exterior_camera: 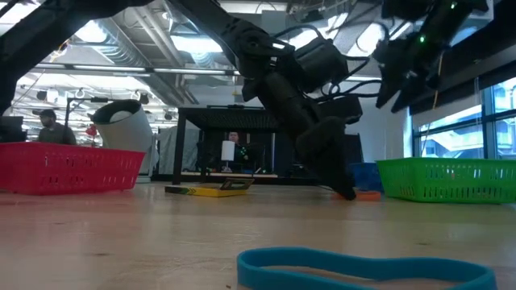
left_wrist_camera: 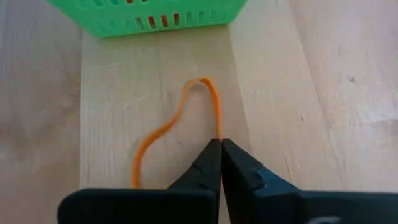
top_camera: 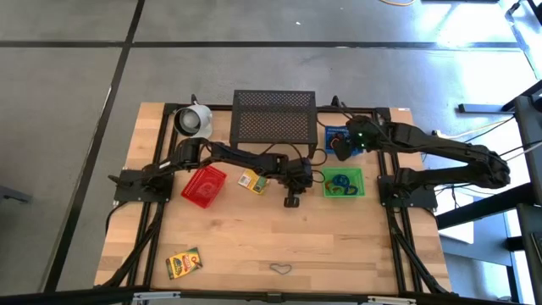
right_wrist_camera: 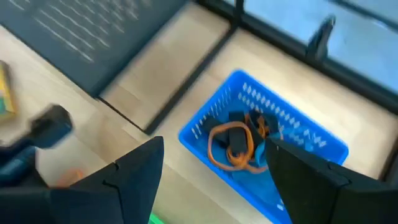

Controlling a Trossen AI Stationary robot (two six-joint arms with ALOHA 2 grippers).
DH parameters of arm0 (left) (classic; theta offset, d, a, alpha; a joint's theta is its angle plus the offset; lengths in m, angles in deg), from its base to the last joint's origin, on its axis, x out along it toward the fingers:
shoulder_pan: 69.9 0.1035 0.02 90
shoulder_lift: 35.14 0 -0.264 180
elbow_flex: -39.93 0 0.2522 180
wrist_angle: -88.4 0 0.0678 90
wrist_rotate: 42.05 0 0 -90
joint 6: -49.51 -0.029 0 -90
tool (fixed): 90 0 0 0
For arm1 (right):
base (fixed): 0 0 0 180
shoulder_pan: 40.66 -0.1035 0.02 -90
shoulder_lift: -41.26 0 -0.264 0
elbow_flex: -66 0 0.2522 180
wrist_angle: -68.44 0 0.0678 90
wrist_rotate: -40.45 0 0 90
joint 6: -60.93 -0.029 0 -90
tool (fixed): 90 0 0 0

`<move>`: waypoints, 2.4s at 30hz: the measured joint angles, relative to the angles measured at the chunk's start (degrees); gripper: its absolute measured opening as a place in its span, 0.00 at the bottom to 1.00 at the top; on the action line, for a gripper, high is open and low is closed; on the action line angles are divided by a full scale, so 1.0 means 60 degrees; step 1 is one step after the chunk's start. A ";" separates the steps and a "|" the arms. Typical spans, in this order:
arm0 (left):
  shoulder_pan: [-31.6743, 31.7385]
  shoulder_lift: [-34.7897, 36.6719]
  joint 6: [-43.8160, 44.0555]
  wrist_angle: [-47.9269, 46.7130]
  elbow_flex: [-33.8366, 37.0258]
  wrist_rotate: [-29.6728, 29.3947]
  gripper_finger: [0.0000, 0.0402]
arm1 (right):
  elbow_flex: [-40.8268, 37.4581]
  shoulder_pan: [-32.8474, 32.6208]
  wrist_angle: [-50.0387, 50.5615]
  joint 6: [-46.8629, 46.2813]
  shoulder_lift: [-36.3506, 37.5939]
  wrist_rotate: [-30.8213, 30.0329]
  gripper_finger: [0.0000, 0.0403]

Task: Pick & Place Office Desk Supplies
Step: Put the orange rubber band into the blue bin

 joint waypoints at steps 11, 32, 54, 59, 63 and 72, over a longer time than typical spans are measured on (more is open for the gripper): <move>-0.0142 0.1623 0.0135 0.0091 0.0014 0.0271 0.01 | 0.0486 -0.1815 -0.0401 0.0489 0.0449 0.1704 0.69; -0.0415 0.3826 0.0405 0.0702 -0.0002 0.0556 0.00 | 0.0486 -0.4709 -0.3459 0.5436 0.0004 0.2456 0.69; 0.0135 0.4316 0.0474 0.0814 -0.0011 0.0534 0.01 | 0.0478 -0.4733 -0.3643 0.5499 -0.0496 0.1881 0.56; 0.0260 0.4316 0.0457 0.0810 -0.0011 0.0530 0.01 | 0.0482 -0.4733 -0.3645 0.5479 -0.0494 0.1880 0.42; 0.0310 0.4316 0.0313 0.0762 -0.0011 0.0534 0.01 | 0.0480 -0.4729 -0.3646 0.5189 -0.0494 0.1509 0.30; 0.0382 0.4316 -0.0033 0.0631 -0.0011 0.0541 0.01 | 0.0478 -0.4725 -0.3643 0.3467 -0.0493 0.1105 0.03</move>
